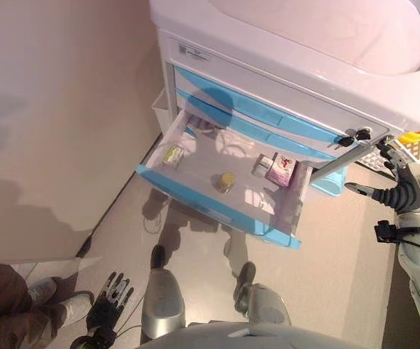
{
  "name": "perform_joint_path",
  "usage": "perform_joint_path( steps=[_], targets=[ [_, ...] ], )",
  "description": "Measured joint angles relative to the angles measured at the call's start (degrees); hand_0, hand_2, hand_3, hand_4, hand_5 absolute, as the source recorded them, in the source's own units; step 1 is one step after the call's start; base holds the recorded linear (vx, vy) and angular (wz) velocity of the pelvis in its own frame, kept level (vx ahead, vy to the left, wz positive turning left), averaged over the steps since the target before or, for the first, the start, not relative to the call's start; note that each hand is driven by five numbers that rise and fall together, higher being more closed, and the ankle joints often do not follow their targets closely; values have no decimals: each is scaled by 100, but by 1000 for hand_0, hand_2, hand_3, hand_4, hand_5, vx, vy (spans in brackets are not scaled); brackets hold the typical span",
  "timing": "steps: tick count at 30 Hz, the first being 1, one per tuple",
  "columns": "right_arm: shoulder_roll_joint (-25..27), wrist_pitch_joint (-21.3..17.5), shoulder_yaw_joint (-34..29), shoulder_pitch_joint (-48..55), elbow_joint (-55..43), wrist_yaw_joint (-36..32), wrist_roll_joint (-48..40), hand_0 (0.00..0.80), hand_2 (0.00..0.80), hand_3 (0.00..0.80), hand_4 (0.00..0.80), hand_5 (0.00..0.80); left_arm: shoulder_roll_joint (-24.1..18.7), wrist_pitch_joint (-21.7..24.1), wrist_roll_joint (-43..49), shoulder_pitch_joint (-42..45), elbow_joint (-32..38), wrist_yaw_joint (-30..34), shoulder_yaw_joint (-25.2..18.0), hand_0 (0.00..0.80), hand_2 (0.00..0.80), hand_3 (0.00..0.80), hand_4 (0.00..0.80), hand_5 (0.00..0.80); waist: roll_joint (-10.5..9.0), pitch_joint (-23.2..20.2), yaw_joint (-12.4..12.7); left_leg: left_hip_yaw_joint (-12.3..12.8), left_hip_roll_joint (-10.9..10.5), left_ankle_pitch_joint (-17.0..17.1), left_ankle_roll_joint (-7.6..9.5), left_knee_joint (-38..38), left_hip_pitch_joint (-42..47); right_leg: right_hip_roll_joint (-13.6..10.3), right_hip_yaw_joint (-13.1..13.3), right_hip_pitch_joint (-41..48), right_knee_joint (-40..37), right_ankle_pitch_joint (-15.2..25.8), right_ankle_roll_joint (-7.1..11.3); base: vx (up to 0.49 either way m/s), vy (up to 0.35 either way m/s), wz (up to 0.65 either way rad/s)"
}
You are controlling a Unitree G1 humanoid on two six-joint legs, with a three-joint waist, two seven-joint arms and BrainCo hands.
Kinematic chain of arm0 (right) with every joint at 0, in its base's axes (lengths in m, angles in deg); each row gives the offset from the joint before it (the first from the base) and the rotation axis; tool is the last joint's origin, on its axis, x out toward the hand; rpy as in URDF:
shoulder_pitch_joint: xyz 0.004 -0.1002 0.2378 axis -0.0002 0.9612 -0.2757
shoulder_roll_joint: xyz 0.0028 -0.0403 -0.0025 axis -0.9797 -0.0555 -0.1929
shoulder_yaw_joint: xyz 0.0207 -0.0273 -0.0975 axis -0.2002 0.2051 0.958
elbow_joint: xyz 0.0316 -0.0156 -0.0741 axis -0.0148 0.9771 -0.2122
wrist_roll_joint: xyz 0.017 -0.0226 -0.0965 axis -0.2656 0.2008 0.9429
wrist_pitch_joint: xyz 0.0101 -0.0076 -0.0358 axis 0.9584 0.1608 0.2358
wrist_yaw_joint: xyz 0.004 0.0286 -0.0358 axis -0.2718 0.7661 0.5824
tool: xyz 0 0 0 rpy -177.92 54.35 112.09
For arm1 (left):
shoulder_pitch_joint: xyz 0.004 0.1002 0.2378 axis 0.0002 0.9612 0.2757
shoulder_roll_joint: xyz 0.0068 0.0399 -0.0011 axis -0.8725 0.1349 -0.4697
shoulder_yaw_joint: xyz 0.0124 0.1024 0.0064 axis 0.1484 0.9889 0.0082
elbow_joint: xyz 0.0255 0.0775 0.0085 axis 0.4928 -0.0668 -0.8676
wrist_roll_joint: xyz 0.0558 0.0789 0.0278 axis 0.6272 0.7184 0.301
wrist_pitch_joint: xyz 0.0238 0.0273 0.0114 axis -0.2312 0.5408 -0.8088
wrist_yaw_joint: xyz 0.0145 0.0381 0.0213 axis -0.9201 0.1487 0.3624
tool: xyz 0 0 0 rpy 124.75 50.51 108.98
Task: Open the drawer and pick up the medicine
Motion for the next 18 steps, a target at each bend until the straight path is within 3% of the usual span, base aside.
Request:
perform_joint_path(
  steps=[6, 18],
  targets=[
    [35, 4, 168, -96, -1, 272, 168, 0, 0, 0, 0, 0, -22, 2, -4, -1, 4, -7, 127, 0, 0, 0, 0, 0, 59, 18, -16, -79, 16, -2, -9, -10, -52, -6, -95, -64, 48, 15, -21, -44, -1, -1],
    [211, 210, 190, 147, -451, 277, -82, 0, 0, 0, 0, 0, -15, 2, 0, -1, 30, -100, 151, 0, 0, 0, 0, 0, 18, -6, -131, -11, 27, 4, 0, -13, -130, -15, -54, -204, 78, 12, -23, -19, -2, -2]
  ],
)
